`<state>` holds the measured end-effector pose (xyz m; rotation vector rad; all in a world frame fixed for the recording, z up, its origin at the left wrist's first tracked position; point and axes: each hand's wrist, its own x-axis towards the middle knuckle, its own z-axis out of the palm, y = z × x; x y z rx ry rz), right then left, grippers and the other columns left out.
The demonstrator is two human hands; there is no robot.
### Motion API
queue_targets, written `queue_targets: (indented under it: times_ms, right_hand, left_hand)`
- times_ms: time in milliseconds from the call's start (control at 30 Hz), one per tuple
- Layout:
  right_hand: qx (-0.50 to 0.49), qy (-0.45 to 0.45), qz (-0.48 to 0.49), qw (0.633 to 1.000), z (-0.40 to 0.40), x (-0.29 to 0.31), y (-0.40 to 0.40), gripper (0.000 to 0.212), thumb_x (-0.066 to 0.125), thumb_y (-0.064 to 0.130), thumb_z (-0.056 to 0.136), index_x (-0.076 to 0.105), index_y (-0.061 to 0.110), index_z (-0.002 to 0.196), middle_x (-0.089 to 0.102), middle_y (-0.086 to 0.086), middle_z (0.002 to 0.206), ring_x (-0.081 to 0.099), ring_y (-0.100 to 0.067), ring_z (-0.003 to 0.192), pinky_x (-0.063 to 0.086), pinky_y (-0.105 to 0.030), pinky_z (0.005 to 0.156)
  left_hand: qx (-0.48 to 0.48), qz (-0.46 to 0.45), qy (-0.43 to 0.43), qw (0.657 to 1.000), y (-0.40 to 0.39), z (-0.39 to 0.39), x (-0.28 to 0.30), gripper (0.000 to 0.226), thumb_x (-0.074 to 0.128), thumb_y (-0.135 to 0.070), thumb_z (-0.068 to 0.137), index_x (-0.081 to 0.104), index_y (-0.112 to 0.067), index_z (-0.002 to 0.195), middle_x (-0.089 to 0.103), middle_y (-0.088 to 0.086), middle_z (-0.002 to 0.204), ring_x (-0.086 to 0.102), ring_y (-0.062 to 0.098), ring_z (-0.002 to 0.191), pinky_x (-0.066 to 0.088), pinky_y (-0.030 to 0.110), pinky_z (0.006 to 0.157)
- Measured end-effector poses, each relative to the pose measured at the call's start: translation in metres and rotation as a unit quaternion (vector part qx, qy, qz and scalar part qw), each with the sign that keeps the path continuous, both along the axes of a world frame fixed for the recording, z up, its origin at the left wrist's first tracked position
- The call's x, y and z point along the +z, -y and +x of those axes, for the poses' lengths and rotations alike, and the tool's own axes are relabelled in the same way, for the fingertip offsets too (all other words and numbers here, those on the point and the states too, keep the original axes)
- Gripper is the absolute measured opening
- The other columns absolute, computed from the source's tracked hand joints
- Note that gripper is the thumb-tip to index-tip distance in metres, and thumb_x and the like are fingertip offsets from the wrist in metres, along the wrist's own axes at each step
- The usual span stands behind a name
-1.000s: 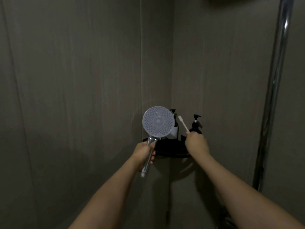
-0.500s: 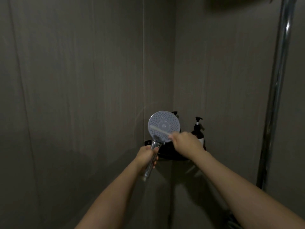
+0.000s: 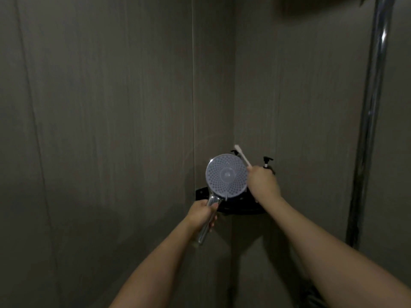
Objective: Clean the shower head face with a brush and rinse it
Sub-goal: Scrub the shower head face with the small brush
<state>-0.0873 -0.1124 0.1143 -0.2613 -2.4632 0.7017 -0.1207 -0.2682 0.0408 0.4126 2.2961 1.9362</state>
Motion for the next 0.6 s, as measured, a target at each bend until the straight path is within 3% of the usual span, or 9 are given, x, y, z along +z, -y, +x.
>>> queue_targets:
  times_ms: [100,233,300,367,433,500,567,600]
  right_hand:
    - [0.029,0.047,-0.005,0.998,0.003,-0.006,0.013,0.034,0.033,0.013,0.097,0.054,0.011,0.123,0.061,-0.012,0.093,0.061,-0.028,0.081,0.045,-0.033,0.060]
    - [-0.044,0.042,-0.028,0.998,0.002,-0.003,-0.002,0.031,0.032,0.013,0.099,0.059,0.004,0.107,0.063,-0.012,0.088,0.061,-0.025,0.075,0.053,-0.035,0.061]
    - [0.012,-0.012,0.021,1.000,0.002,-0.005,0.009,0.028,0.033,0.013,0.098,0.057,0.008,0.113,0.064,-0.010,0.088,0.059,-0.024,0.071,0.050,-0.034,0.058]
    - [0.036,0.011,0.043,0.998,0.003,-0.011,0.017,0.030,0.034,0.013,0.097,0.055,0.011,0.118,0.059,-0.008,0.086,0.060,-0.023,0.071,0.045,-0.032,0.056]
    - [0.002,0.045,0.027,0.999,0.000,-0.007,0.007,0.035,0.030,0.010,0.097,0.057,0.008,0.120,0.060,-0.011,0.090,0.052,-0.017,0.063,0.039,-0.029,0.052]
    - [-0.005,0.051,-0.005,0.999,0.001,-0.002,-0.006,0.036,0.029,0.011,0.099,0.058,0.005,0.119,0.061,-0.016,0.095,0.054,-0.023,0.068,0.043,-0.032,0.058]
    - [0.066,0.057,0.000,0.996,0.007,0.003,-0.006,0.036,0.030,0.019,0.101,0.062,0.002,0.102,0.057,-0.013,0.083,0.058,-0.026,0.076,0.045,-0.034,0.066]
    - [0.109,0.075,0.022,0.991,0.012,0.003,-0.001,0.038,0.034,0.024,0.101,0.063,0.006,0.084,0.053,-0.008,0.074,0.055,-0.023,0.069,0.041,-0.031,0.063]
  left_hand:
    - [-0.002,-0.002,-0.004,1.000,0.001,0.000,-0.001,0.023,0.044,-0.015,0.097,0.045,-0.013,0.074,0.049,0.006,0.060,0.043,0.009,0.035,0.037,0.017,0.037]
    - [-0.001,-0.003,0.000,1.000,0.006,-0.001,-0.003,0.024,0.044,-0.014,0.096,0.045,-0.013,0.072,0.049,0.007,0.060,0.043,0.013,0.040,0.037,0.019,0.038]
    - [0.001,-0.003,-0.005,1.000,0.008,-0.002,-0.002,0.024,0.044,-0.013,0.096,0.044,-0.013,0.072,0.048,0.007,0.059,0.043,0.011,0.037,0.037,0.017,0.036]
    - [-0.001,0.003,-0.008,1.000,0.008,-0.003,-0.001,0.024,0.043,-0.015,0.096,0.044,-0.013,0.073,0.048,0.007,0.059,0.043,0.009,0.034,0.037,0.017,0.037]
    - [-0.008,0.015,0.012,1.000,0.008,-0.002,0.001,0.026,0.041,-0.024,0.098,0.046,-0.013,0.075,0.049,0.006,0.061,0.043,0.008,0.034,0.036,0.017,0.039]
    - [-0.020,0.059,0.068,0.996,0.010,-0.002,0.002,0.043,0.031,-0.045,0.098,0.051,-0.013,0.079,0.050,0.006,0.062,0.044,0.010,0.038,0.036,0.018,0.041]
    - [-0.029,0.115,0.113,0.986,0.011,-0.005,0.002,0.063,0.018,-0.062,0.093,0.055,-0.013,0.082,0.049,0.007,0.060,0.044,0.012,0.039,0.035,0.018,0.041]
    - [-0.031,0.140,0.123,0.982,0.010,-0.006,0.002,0.068,0.013,-0.066,0.090,0.055,-0.013,0.083,0.049,0.007,0.058,0.044,0.013,0.038,0.035,0.017,0.041]
